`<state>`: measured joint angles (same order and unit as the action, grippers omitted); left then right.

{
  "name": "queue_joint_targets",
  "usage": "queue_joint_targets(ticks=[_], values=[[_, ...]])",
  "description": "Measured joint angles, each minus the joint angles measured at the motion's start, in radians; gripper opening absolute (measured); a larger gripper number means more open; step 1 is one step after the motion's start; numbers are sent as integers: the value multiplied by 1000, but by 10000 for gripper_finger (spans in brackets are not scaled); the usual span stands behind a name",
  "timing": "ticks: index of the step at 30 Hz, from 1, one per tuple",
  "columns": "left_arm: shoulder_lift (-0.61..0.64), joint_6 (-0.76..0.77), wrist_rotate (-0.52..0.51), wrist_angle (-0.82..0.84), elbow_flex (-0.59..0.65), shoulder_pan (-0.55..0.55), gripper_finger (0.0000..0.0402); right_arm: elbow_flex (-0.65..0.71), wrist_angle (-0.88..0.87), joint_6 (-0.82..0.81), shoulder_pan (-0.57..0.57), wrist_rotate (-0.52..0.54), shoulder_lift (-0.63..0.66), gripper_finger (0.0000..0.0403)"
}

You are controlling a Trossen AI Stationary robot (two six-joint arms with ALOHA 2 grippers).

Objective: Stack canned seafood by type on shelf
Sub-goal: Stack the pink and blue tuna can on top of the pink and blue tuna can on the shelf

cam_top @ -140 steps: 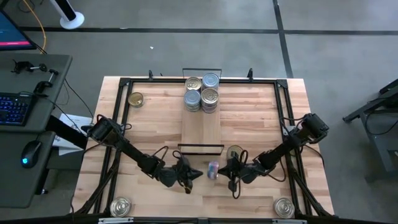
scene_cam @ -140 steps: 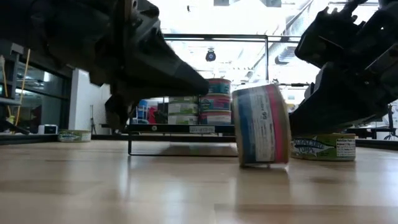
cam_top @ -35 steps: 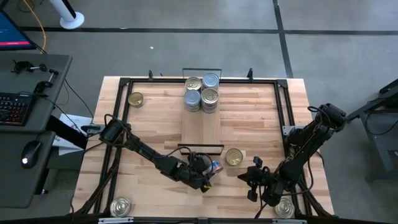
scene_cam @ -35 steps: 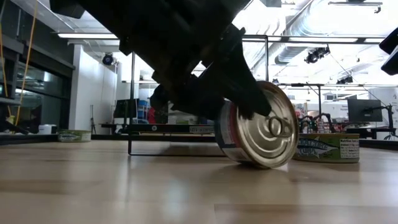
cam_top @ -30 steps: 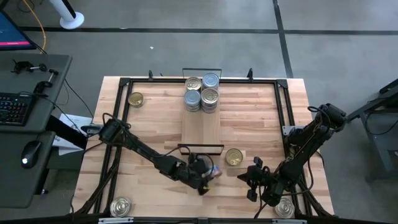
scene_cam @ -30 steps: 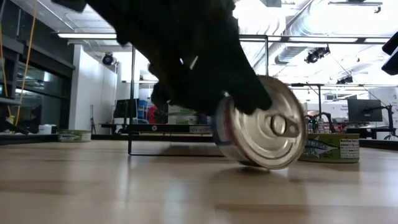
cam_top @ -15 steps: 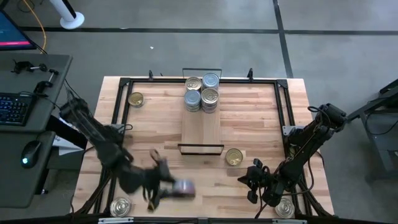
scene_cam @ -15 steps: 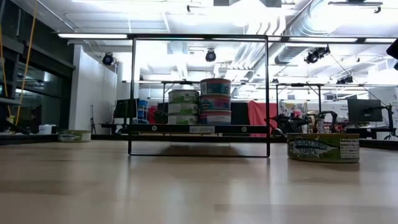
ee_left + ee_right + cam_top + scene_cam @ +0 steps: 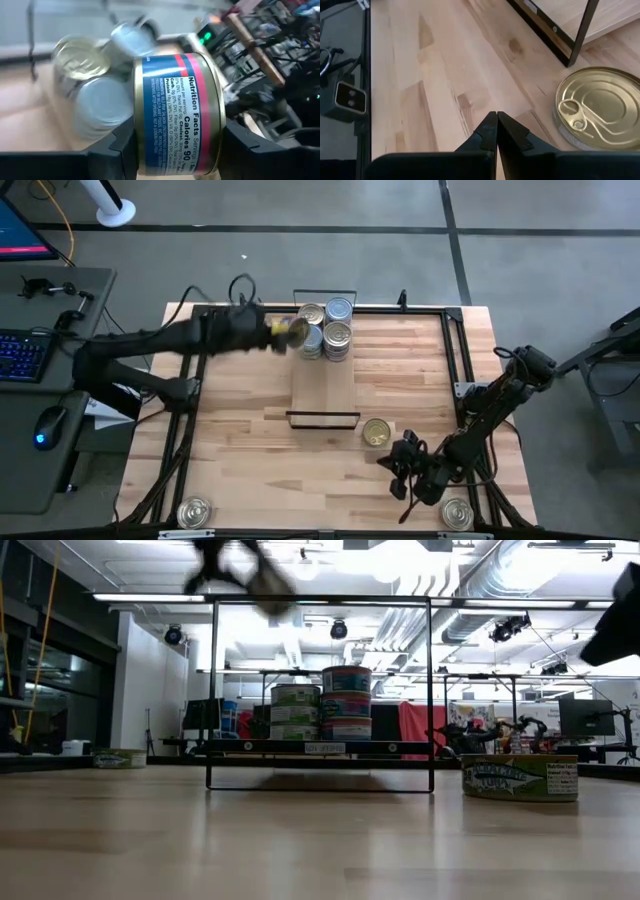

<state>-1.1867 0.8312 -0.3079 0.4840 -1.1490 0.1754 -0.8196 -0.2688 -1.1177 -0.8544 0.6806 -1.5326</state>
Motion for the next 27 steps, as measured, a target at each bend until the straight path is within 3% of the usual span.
queue_joint_targets(ticks=[3, 7, 10, 13, 21, 27], values=[[-11, 28, 257, -169, 146, 247, 173, 0, 6, -8, 15, -7, 0, 0], [-12, 173, 511, -611, 343, 502, 173, 0, 9, -72, 26, -9, 0, 0], [-46, 306, 647, -849, 462, 624, 173, 0, 8, -118, 38, -10, 0, 0], [-104, 364, 754, -906, 543, 656, 173, 0, 7, -177, 64, -11, 0, 0], [-192, 389, 808, -1127, 553, 651, 173, 0, 25, -273, 165, -11, 0, 0], [-276, 395, 799, -1089, 527, 655, 173, 0, 60, -207, 232, -81, 0, 0]])
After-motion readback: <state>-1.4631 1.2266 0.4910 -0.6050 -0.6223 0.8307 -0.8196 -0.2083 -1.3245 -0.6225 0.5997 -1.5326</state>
